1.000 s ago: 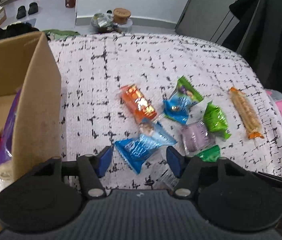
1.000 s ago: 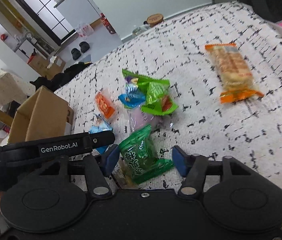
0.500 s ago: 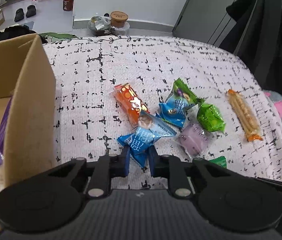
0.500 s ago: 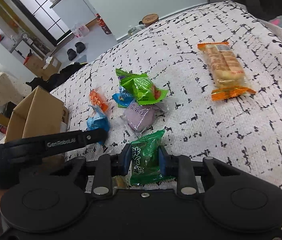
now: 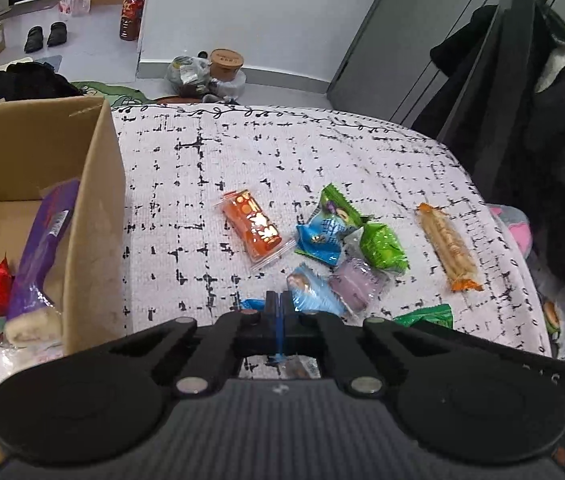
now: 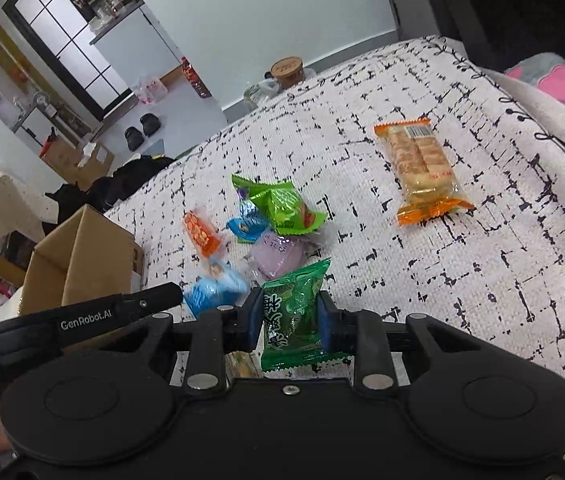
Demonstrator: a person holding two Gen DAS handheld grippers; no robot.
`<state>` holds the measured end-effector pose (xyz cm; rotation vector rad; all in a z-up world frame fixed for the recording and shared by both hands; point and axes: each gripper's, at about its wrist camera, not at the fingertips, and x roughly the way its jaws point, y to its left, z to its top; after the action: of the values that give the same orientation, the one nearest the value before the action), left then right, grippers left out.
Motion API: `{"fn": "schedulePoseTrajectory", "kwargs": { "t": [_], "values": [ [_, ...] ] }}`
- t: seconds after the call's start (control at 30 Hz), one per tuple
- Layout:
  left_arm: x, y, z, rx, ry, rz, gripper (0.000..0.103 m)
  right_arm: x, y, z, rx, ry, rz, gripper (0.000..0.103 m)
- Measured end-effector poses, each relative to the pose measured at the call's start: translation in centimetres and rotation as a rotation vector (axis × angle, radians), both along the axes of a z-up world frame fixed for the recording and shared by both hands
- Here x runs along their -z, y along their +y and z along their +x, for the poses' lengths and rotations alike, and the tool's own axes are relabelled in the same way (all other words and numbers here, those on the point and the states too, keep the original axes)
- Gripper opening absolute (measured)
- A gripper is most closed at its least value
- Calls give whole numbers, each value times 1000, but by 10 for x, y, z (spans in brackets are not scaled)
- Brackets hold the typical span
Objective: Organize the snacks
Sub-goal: 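Grasp the blue candy with the left tool while the right tool grasps the green packet, then carry both snacks over the cardboard box and open both tools to drop them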
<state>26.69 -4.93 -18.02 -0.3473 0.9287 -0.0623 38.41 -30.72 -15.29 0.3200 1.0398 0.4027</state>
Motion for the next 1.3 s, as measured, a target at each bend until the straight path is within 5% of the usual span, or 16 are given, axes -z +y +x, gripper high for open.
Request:
{"fn": "schedulePoseTrajectory", "kwargs": {
  "t": [0.3, 0.43, 0.5, 0.9, 1.07, 1.3],
  "values": [
    [0, -13, 1, 58, 3, 22, 6, -2, -4, -4, 36, -4, -19, 27],
    [2, -14, 4, 33, 5, 17, 57, 1, -6, -2, 37, 6, -22, 27],
    [2, -15, 5, 17, -10, 29, 68, 3, -7, -1, 37, 10, -20, 27],
    [33, -23, 25, -34, 70, 103, 67, 16, -16, 6, 47, 35, 0, 28],
    [34, -23, 24, -23, 58, 126, 40, 17, -10, 8, 39, 40, -7, 28],
    [25, -16, 16, -16, 43, 83, 31, 7, -3, 6, 35, 11, -6, 28]
  ]
}}
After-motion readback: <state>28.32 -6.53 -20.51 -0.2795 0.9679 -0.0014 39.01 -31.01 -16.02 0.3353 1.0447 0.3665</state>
